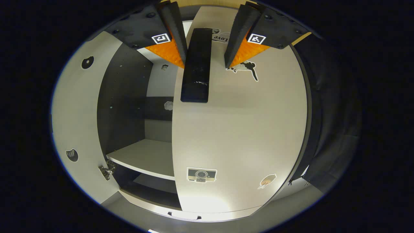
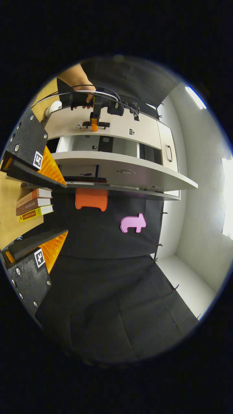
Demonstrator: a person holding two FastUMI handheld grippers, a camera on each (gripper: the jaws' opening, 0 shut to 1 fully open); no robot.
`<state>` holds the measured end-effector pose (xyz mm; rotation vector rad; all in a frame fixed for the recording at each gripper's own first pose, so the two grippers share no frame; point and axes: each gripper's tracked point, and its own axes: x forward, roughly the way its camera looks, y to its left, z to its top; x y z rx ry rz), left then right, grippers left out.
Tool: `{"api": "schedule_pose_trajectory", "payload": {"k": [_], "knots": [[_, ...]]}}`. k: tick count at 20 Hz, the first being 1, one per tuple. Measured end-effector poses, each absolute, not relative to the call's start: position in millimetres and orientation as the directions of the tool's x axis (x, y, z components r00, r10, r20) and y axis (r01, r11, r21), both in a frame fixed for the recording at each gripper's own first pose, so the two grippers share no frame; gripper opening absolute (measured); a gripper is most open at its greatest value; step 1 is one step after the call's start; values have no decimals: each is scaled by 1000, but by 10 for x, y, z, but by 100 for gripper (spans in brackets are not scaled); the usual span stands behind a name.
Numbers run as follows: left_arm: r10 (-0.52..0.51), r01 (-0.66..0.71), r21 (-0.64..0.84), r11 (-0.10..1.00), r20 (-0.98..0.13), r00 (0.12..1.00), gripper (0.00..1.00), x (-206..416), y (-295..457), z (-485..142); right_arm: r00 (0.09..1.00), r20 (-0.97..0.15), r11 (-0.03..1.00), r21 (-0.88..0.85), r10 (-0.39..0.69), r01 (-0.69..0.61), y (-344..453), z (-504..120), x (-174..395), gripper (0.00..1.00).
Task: Open the right door of the double-door shoe cabinet with the right hand, and open the left door with the left hand.
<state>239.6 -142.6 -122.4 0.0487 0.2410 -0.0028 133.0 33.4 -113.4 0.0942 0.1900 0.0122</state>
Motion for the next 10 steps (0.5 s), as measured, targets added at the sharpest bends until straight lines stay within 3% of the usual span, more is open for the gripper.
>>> {"api": "schedule_pose_trajectory", "payload": {"k": [1, 2, 7, 10], "knots": [[3, 8, 46, 999, -243, 970, 58, 2394, -1440, -1230, 981, -191, 996, 93, 23, -5, 328, -1133, 1318, 74], [-2, 12, 41, 999, -243, 970, 54, 2403, -1455, -1238, 981, -194, 996, 89, 26, -9, 329, -1137, 1300, 79], [-27, 41, 51, 998, -253, 967, 35, 2385, -1469, -1249, 981, -192, 997, 81, 34, -19, 345, -1106, 1257, 75], [-37, 54, 60, 997, -247, 968, 31, 2284, -1463, -1237, 982, -183, 996, 84, 36, -21, 341, -1078, 1214, 75]]}}
